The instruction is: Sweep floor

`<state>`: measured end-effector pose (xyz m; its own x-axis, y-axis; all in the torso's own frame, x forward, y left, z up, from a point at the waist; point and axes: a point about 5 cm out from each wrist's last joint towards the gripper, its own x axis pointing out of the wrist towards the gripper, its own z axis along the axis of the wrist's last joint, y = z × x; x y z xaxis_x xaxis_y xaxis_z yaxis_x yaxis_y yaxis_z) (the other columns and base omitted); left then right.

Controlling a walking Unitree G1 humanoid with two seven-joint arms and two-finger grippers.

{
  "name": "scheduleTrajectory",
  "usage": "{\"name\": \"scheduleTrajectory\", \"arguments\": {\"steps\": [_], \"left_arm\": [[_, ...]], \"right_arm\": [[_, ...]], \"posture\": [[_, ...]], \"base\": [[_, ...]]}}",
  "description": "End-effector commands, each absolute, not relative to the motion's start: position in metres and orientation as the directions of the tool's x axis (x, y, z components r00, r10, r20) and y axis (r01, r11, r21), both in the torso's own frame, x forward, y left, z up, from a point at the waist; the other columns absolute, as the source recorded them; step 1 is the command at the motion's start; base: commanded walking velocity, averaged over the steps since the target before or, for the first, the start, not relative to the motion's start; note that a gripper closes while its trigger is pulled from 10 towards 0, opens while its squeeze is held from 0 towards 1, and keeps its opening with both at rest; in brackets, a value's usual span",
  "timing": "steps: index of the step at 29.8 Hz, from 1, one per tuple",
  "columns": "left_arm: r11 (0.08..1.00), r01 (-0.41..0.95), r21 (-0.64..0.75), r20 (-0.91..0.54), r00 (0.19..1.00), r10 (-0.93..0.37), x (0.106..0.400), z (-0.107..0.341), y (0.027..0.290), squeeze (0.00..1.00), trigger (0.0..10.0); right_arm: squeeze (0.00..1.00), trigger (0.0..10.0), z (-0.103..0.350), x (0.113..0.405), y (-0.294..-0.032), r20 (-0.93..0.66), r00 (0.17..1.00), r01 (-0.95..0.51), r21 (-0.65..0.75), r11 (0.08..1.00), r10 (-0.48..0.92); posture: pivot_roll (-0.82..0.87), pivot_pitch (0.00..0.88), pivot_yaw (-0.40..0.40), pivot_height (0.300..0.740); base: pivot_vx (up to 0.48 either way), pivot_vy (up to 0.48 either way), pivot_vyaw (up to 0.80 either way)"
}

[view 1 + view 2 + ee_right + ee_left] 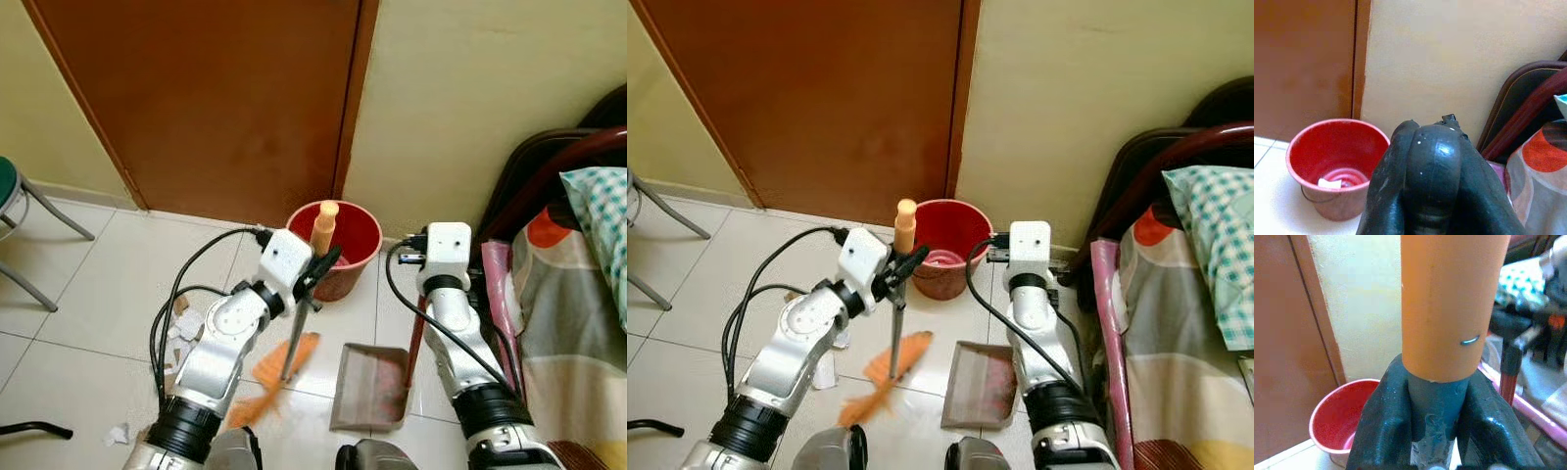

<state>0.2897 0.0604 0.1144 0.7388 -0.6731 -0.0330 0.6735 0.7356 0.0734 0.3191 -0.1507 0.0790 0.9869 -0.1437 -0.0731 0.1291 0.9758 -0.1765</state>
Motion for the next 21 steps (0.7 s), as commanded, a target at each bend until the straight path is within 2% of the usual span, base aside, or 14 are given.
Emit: {"name": "scheduleTrajectory", "arguments": {"steps": [1, 6, 12, 16, 17, 21], "left_arm": [[0.745, 0.667, 0.019, 0.015, 0.745, -0.667, 0.295, 0.124, 0.058, 0.0, 10.0], [0.784, 0.619, -0.046, 0.067, 0.785, -0.616, 0.306, 0.135, 0.059, 0.0, 10.0], [0.795, 0.606, 0.034, 0.092, 0.79, -0.606, 0.317, 0.144, 0.059, 0.0, 10.0], [0.803, 0.592, 0.065, 0.062, 0.801, -0.595, 0.325, 0.136, 0.066, 0.0, 10.0], [0.82, 0.567, 0.075, 0.007, 0.822, -0.569, 0.329, 0.124, 0.072, 0.0, 10.0], [0.844, 0.528, 0.093, -0.048, 0.849, -0.526, 0.324, 0.103, 0.084, 0.0, 10.0]], "right_arm": [[0.0, 10.0, 0.076, 0.321, -0.148, -0.093, 0.986, 0.118, -0.192, 0.974, -0.137], [0.0, 10.0, 0.075, 0.322, -0.142, -0.098, 0.988, 0.095, -0.197, 0.976, -0.116], [0.0, 10.0, 0.074, 0.323, -0.142, -0.102, 0.988, 0.09, -0.197, 0.976, -0.112], [0.0, 10.0, 0.074, 0.324, -0.142, -0.101, 0.989, 0.088, -0.196, 0.977, -0.11], [0.0, 10.0, 0.074, 0.325, -0.142, -0.101, 0.989, 0.088, -0.196, 0.977, -0.11], [0.0, 10.0, 0.074, 0.325, -0.143, -0.095, 0.987, 0.106, -0.208, 0.972, -0.128]], "posture": [[0.0, 0.125, -0.028, 0.74], [0.01, 0.125, -0.034, 0.74], [0.0, 0.122, -0.035, 0.74], [0.0, 0.116, -0.037, 0.74], [0.0, 0.111, -0.037, 0.74], [-0.01, 0.106, -0.034, 0.74]], "base": [[0.0, 0.0, 0.0], [0.0, 0.0, 0.0], [0.0, 0.0, 0.0], [0.0, 0.0, 0.0], [0.0, 0.0, 0.0], [0.0, 0.0, 0.0]]}}
